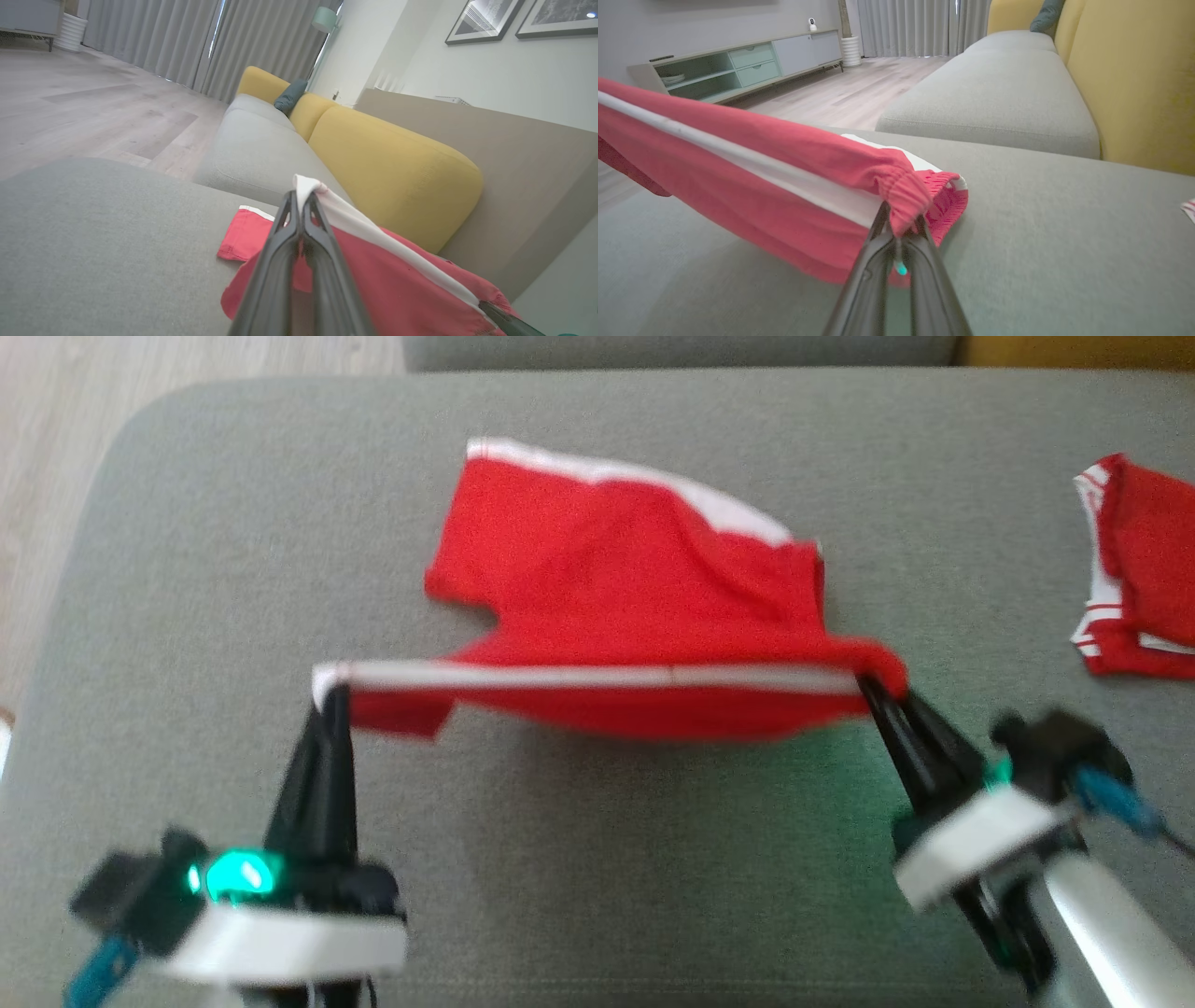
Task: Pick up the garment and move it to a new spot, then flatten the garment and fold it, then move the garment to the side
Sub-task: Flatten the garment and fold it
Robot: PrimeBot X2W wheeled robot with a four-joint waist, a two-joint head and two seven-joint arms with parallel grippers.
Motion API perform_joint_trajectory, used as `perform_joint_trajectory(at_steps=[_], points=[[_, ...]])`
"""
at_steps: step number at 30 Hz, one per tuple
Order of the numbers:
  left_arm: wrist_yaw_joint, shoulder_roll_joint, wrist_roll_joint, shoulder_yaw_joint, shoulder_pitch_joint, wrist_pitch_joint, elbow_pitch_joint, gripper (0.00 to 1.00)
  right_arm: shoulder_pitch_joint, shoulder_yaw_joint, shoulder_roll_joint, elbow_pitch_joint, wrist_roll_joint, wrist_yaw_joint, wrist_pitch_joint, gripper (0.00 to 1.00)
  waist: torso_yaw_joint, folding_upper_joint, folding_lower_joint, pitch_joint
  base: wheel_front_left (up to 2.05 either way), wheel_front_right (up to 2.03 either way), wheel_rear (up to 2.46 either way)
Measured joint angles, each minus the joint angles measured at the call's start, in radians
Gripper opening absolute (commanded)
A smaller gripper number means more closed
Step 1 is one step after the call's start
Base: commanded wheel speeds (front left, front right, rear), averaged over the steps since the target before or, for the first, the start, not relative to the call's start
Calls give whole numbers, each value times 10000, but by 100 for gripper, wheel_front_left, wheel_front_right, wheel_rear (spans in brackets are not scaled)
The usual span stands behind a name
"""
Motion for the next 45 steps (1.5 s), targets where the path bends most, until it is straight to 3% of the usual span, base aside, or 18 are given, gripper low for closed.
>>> perform_joint_trajectory(at_steps=[8,14,18,32,45], points=[[259,470,255,-236,1748,541,-1467,0,2781,-1041,-261,-3315,-31,0,1615,0,-405,0,0,-94,0,0,0],[320,470,169,-236,1772,698,-1367,0,3148,-1095,58,-3793,-29,0,2023,0,-544,0,0,136,0,0,0],[71,579,117,-217,809,836,-286,0,2901,-953,529,-3252,-33,0,2008,0,-625,0,0,374,0,0,0],[-723,1005,698,-545,-4855,1394,4220,0,54,-1358,2380,-477,-777,0,1035,0,-957,0,0,1794,0,0,0],[-993,1014,1066,-1200,-7608,1091,7628,0,-1894,-1200,2650,1547,-765,0,144,0,-1584,-1,1,2810,0,0,0]])
